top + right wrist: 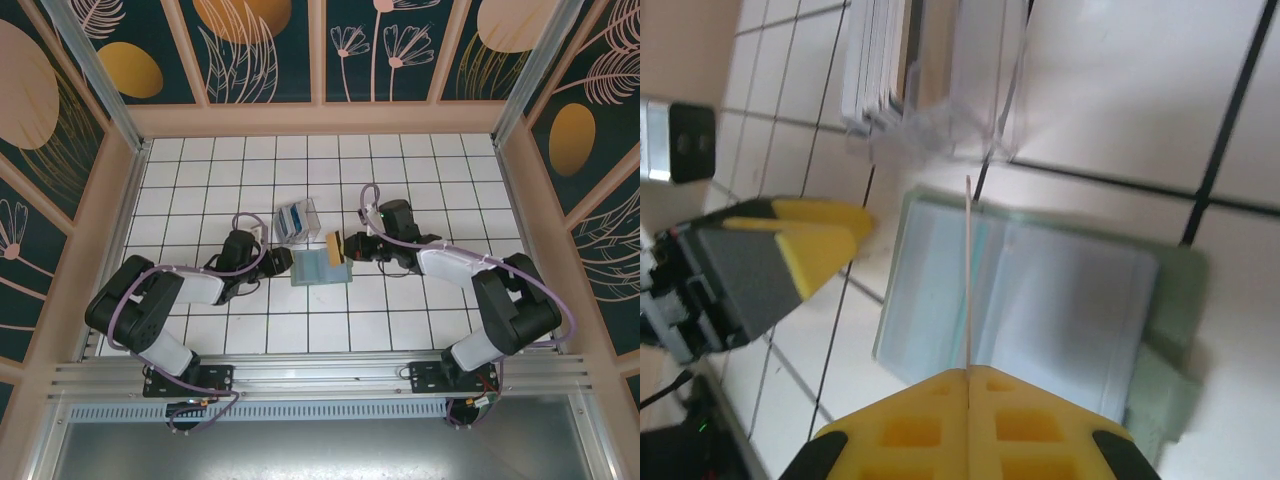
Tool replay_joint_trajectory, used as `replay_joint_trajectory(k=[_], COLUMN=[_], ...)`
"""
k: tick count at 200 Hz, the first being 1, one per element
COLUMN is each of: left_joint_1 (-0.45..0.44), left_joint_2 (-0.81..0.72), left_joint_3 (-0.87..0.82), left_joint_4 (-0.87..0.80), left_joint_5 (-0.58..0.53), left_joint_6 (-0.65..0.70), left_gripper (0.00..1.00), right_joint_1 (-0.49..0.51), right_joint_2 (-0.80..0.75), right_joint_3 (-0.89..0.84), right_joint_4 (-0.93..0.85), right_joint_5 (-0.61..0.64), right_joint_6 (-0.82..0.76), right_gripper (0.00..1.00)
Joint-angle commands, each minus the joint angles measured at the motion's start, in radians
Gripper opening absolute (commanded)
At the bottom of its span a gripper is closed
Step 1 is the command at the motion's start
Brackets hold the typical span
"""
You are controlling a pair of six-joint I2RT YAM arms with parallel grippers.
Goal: Put the credit cards into the card holder
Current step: Insert the credit card into the card slot.
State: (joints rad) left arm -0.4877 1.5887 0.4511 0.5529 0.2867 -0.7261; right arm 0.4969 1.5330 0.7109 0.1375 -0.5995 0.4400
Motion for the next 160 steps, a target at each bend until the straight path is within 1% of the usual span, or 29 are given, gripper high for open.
replay_joint_trajectory(k=[1,16,41,55,85,95,106,113,131,160], left_joint_1=[-0.04,-0.049,-0.05,-0.051,-0.051,-0.05,-0.051,-0.052,-0.051,-0.05], left_joint_2=[0.035,0.057,0.069,0.077,0.112,0.119,0.119,0.146,0.156,0.168], left_joint_3=[0.003,0.02,0.015,0.015,0.023,0.027,0.029,0.029,0.033,0.04], left_joint_4=[-0.142,-0.137,-0.113,-0.118,-0.106,-0.105,-0.096,-0.087,-0.09,-0.092], left_joint_5=[0.048,0.05,0.051,0.036,0.045,0.044,0.056,0.061,0.052,0.06], left_joint_6=[0.024,0.016,0.002,0.0,-0.001,-0.007,-0.013,-0.016,-0.014,-0.013], left_gripper=[0.51,0.47,0.4,0.38,0.34,0.31,0.25,0.23,0.16,0.15], right_joint_1=[-0.007,-0.016,-0.032,-0.048,-0.066,-0.066,-0.066,-0.066,-0.065,-0.064], right_joint_2=[0.075,0.133,0.194,0.223,0.277,0.297,0.312,0.318,0.328,0.343], right_joint_3=[-0.034,-0.045,-0.06,-0.063,-0.068,-0.058,-0.059,-0.061,-0.062,-0.065], right_joint_4=[0.158,0.218,0.282,0.304,0.379,0.384,0.403,0.412,0.414,0.441], right_joint_5=[-0.184,-0.231,-0.262,-0.276,-0.326,-0.348,-0.364,-0.367,-0.369,-0.366], right_joint_6=[0.04,0.067,0.097,0.112,0.16,0.169,0.183,0.187,0.183,0.193], right_gripper=[0.0,0.0,0.0,0.0,0.0,0.0,0.0,0.0,0.0,0.0])
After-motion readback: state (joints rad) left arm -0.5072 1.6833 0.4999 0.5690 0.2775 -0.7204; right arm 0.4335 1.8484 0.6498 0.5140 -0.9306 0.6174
